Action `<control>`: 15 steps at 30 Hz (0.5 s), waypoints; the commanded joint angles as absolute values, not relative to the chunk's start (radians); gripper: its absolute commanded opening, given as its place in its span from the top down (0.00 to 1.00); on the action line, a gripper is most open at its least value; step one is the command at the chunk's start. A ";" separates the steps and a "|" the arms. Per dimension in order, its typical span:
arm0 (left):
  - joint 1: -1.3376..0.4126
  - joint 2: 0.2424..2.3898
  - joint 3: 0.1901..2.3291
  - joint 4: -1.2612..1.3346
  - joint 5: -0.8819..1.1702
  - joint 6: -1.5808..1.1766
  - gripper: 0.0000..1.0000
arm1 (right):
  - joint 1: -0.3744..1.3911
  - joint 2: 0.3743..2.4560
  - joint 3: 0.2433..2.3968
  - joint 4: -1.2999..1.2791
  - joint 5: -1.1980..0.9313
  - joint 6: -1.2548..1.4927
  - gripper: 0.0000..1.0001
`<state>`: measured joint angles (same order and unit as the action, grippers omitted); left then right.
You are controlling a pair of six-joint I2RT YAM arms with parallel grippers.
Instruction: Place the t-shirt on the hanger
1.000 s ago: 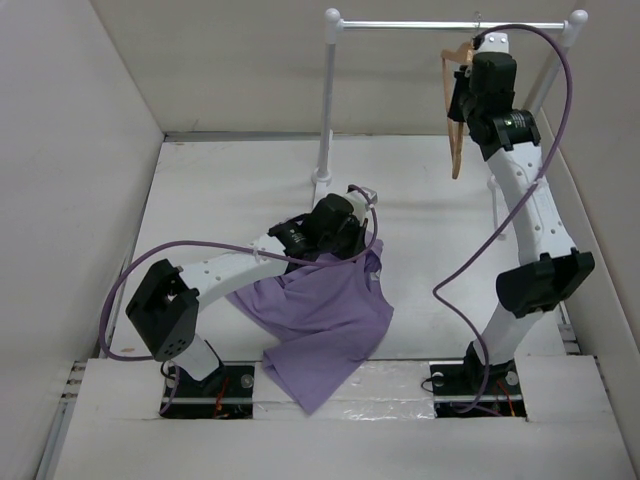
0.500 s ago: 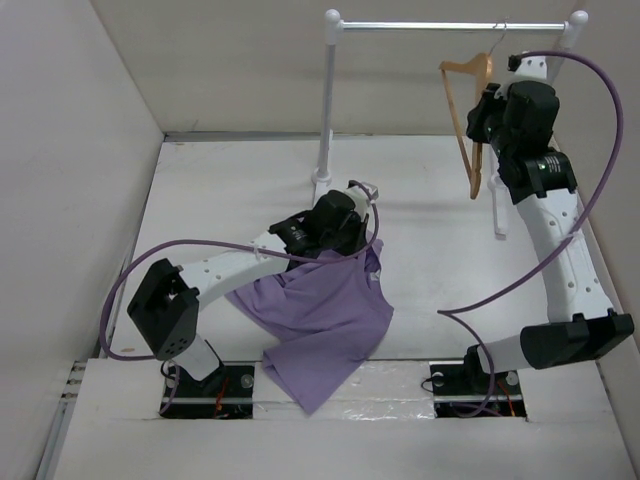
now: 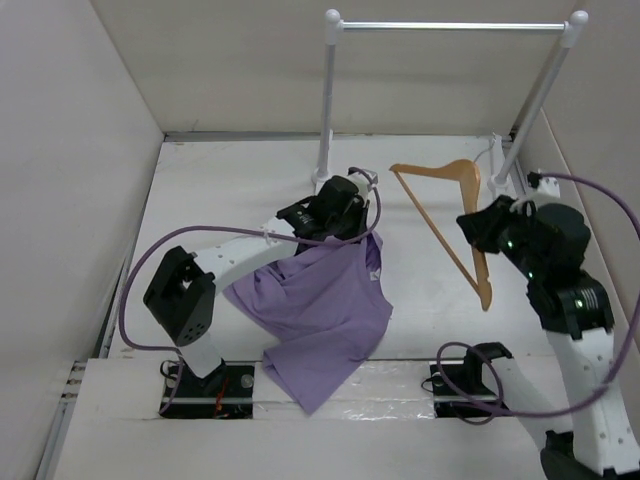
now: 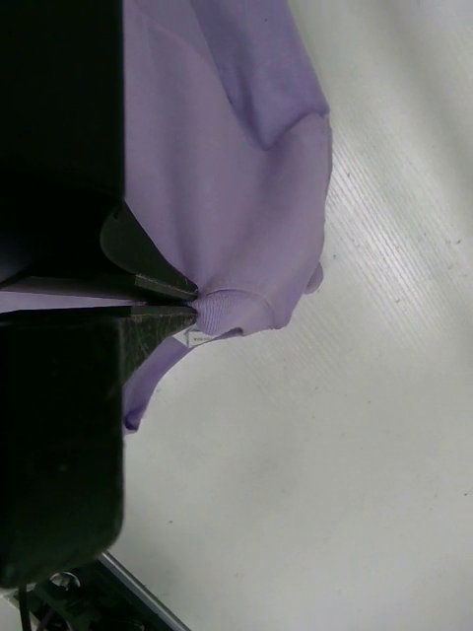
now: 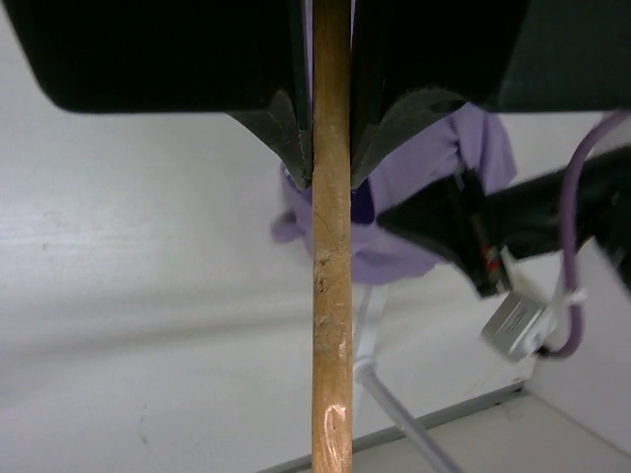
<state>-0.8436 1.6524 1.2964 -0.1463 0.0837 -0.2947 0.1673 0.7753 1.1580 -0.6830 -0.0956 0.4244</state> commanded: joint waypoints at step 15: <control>-0.813 1.779 1.554 -0.247 0.083 -0.275 1.00 | 0.195 0.572 1.279 -1.233 -0.198 0.459 1.00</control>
<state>-0.8158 1.7756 1.4918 -0.2516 0.0849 -0.2855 0.1852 0.5850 1.2198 -1.2053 -0.1589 0.4732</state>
